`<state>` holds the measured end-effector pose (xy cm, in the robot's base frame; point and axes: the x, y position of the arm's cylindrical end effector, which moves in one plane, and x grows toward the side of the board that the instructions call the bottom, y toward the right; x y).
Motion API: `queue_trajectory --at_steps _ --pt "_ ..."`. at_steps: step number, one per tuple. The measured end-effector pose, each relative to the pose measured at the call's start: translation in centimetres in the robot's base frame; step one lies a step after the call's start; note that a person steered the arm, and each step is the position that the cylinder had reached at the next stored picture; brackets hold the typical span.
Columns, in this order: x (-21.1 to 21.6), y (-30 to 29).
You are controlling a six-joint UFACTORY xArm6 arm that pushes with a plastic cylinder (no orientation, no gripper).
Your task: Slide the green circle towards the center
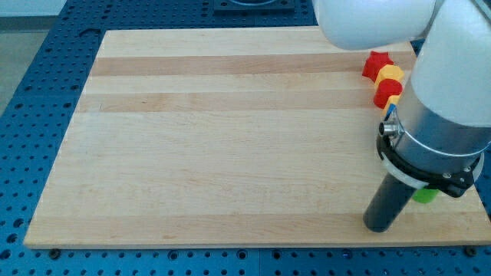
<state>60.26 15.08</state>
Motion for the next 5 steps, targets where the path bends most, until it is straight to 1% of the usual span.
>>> queue_trajectory --at_steps 2,3,4,5 --pt "-0.3 2.8" --pt "0.9 4.5" --pt "1.2 9.9" --pt "-1.2 15.0"
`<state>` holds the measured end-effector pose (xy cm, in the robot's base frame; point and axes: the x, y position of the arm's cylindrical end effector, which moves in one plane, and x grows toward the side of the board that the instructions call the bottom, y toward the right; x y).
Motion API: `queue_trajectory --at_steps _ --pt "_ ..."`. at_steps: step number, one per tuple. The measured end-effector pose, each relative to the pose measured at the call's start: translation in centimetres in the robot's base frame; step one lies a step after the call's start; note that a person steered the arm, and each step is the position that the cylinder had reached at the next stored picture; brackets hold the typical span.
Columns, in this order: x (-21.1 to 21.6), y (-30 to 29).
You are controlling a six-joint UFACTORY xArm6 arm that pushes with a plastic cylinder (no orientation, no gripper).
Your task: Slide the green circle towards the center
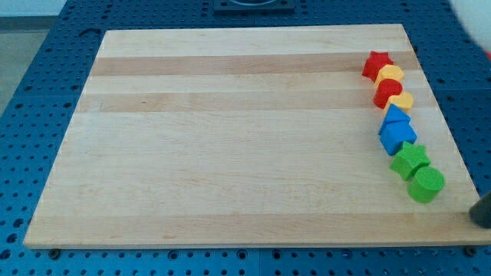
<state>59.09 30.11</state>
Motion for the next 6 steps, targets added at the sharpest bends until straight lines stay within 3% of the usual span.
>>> queue_trajectory --at_steps 1,2,6 --pt "-3.2 0.7" --pt "-3.8 -2.7" --pt "-3.2 -24.7"
